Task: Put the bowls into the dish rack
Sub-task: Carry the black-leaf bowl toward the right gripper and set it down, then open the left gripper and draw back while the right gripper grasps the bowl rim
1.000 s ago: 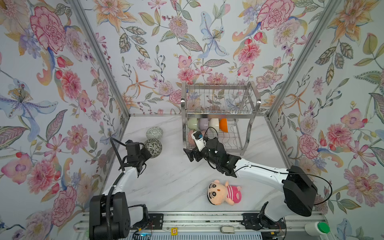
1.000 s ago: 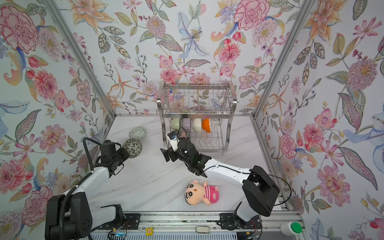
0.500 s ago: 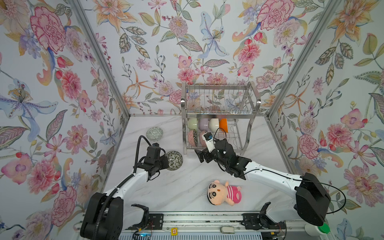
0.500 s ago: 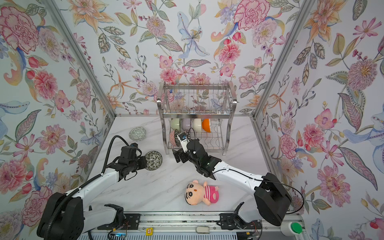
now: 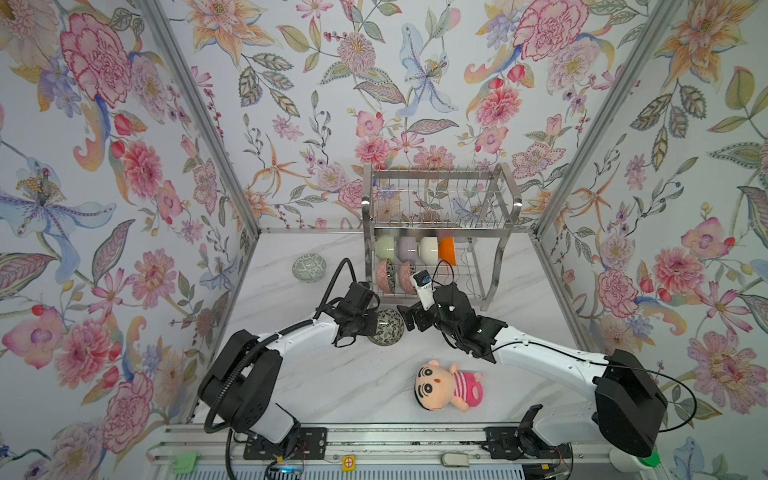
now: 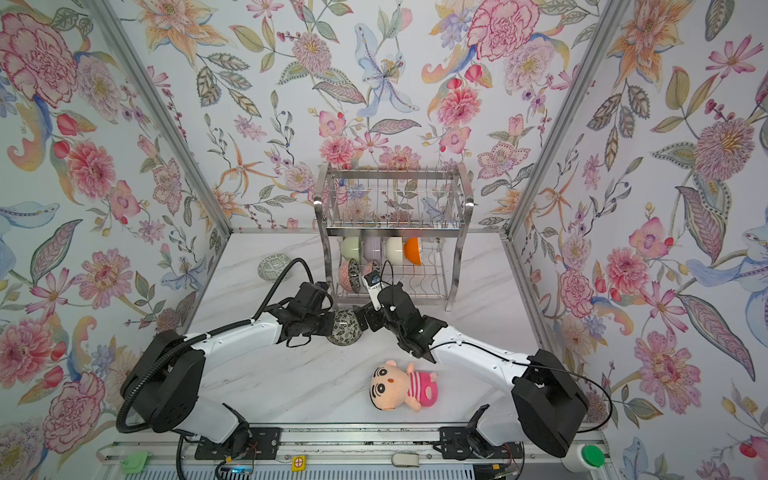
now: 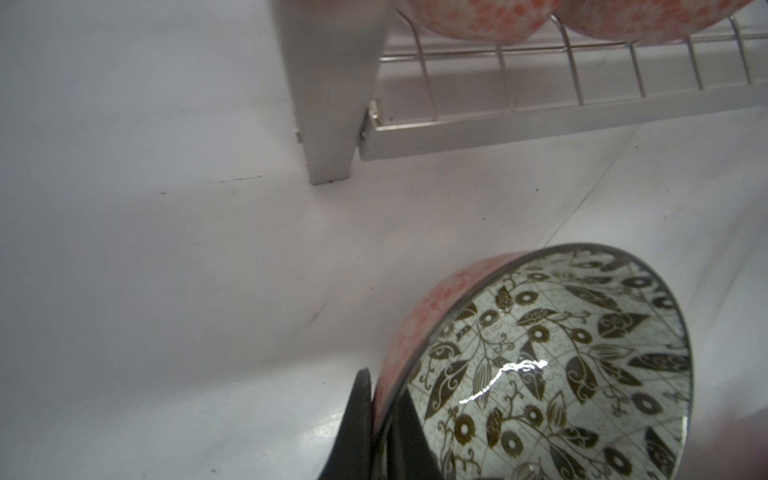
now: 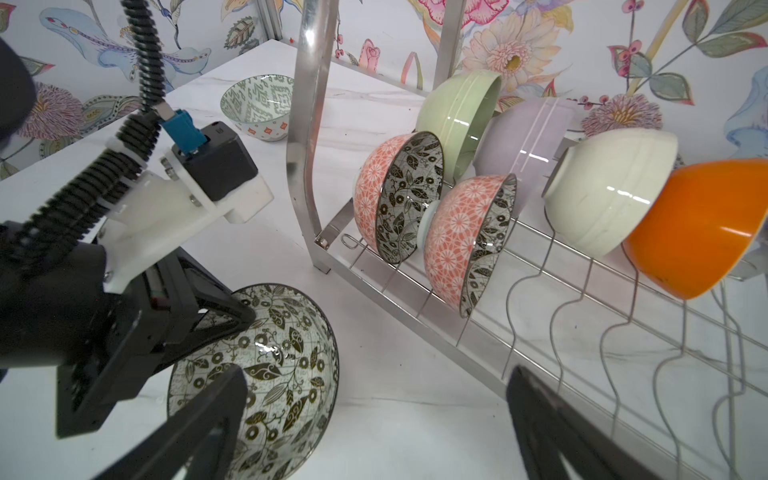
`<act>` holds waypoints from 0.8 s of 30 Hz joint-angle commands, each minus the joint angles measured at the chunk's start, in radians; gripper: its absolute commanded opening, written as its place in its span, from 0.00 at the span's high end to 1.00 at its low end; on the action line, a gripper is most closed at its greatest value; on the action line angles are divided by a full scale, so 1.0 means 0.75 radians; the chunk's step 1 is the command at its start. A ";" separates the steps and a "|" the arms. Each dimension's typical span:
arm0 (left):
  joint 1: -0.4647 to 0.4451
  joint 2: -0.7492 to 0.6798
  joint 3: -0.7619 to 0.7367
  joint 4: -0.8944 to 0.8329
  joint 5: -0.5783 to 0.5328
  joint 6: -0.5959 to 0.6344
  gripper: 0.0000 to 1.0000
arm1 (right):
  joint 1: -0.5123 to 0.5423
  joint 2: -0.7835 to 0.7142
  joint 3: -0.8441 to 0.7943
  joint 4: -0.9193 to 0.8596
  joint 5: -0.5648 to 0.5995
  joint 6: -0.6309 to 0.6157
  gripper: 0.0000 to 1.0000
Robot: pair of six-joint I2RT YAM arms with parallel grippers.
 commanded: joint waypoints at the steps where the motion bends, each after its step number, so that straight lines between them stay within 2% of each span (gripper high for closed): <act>1: -0.040 0.064 0.065 -0.023 -0.009 0.035 0.98 | -0.018 -0.046 -0.028 -0.021 0.030 0.033 0.01; 10: -0.076 0.135 0.078 0.003 0.033 0.026 0.87 | -0.042 -0.055 -0.073 0.015 0.001 0.069 0.01; 19: -0.078 0.045 0.069 0.047 0.007 0.022 0.51 | -0.040 -0.080 -0.079 0.003 -0.008 0.096 0.01; 22: -0.074 0.009 0.087 0.012 -0.034 0.042 0.31 | -0.031 -0.084 -0.086 0.000 -0.007 0.113 0.01; 24: -0.062 -0.062 0.095 -0.024 -0.073 0.057 0.12 | -0.014 -0.086 -0.084 -0.009 0.002 0.118 0.01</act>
